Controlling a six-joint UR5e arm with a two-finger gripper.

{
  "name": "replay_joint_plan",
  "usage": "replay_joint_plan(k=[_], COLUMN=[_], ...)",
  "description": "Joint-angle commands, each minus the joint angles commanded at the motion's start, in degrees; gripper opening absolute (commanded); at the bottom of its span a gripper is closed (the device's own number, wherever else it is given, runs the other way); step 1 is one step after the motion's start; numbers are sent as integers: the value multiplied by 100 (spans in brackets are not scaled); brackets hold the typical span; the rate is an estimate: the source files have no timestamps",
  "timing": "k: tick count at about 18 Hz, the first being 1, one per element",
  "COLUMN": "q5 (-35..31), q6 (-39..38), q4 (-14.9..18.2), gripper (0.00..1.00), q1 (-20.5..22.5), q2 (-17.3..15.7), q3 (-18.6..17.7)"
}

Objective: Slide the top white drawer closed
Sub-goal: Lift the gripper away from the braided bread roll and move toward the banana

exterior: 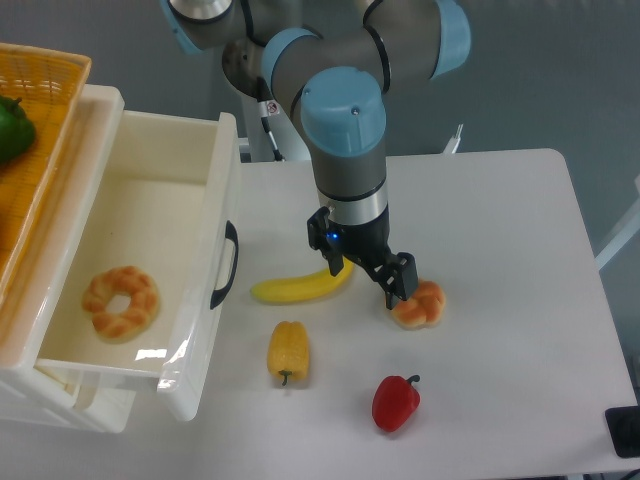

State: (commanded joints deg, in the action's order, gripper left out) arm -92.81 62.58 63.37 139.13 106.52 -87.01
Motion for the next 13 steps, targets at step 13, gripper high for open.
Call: replay_joint_plan(k=[13], q5=[-18], q6=[-404], q4=[-97], gripper=[100], q1=[-18], q2=[-26], q3=[-421])
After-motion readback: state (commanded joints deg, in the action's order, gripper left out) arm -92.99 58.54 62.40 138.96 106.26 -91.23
